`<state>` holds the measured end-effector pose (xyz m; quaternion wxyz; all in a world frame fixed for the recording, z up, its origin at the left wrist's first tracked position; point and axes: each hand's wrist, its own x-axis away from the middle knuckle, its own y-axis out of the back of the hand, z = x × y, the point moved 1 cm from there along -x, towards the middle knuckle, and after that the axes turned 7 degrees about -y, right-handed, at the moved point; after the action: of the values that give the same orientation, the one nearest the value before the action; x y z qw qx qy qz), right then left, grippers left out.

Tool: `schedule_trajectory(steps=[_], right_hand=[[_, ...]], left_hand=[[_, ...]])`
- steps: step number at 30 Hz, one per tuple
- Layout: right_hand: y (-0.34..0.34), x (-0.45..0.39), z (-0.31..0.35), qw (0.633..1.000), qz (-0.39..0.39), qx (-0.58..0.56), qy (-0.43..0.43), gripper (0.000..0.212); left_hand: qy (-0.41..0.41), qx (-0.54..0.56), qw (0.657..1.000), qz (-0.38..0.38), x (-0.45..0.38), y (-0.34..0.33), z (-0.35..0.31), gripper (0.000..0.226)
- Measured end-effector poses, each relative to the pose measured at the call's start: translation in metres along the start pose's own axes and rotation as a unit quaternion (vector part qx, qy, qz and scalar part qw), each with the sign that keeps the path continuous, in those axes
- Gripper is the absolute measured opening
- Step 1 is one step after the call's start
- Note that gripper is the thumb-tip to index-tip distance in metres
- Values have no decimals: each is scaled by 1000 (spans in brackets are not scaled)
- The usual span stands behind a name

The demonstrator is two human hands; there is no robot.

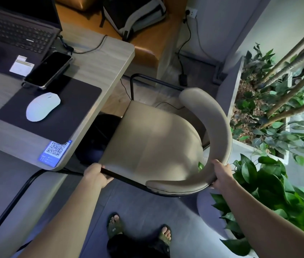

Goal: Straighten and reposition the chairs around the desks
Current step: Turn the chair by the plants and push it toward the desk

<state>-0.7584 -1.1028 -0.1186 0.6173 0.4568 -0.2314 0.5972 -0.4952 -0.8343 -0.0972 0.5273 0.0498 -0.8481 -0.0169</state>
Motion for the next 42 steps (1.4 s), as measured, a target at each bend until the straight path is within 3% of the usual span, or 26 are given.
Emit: schedule_trajectory(steps=[5, 7, 10, 13, 25, 32, 35, 37, 39, 42], right_hand=[[-4, 3, 0, 1000, 10, -3, 7, 35], [-9, 7, -1, 1000, 16, 5, 7, 34], [-16, 10, -1, 1000, 18, 13, 14, 39], [-19, 13, -1, 1000, 22, 14, 12, 39], [-19, 19, 8, 998, -6, 53, 16, 41], [-14, 22, 7, 999, 10, 40, 32, 56], [-11, 24, 2, 998, 3, 42, 36, 57], [-11, 29, 2, 997, -35, 63, 39, 60], [-11, 36, 6, 986, -96, 128, 56, 62], [-15, 43, 10, 976, -121, 167, 76, 59]], left_hand=[[2, 36, 999, 17, -12, 6, -5, 21], [0, 49, 999, 19, -14, 8, -9, 32], [4, 51, 998, 27, -18, 12, -14, 15], [15, 51, 998, 25, -20, 14, -18, 22], [6, 31, 999, 26, -16, 16, -10, 9], [3, 8, 999, 34, -20, 21, -8, 26], [-30, -60, 998, 8, -22, 22, -4, 37], [-110, -208, 966, -105, -24, 24, -1, 52], [-241, -393, 870, -174, -14, 22, -1, 58], [-378, -569, 728, -62, 2, 3, 9, 38]])
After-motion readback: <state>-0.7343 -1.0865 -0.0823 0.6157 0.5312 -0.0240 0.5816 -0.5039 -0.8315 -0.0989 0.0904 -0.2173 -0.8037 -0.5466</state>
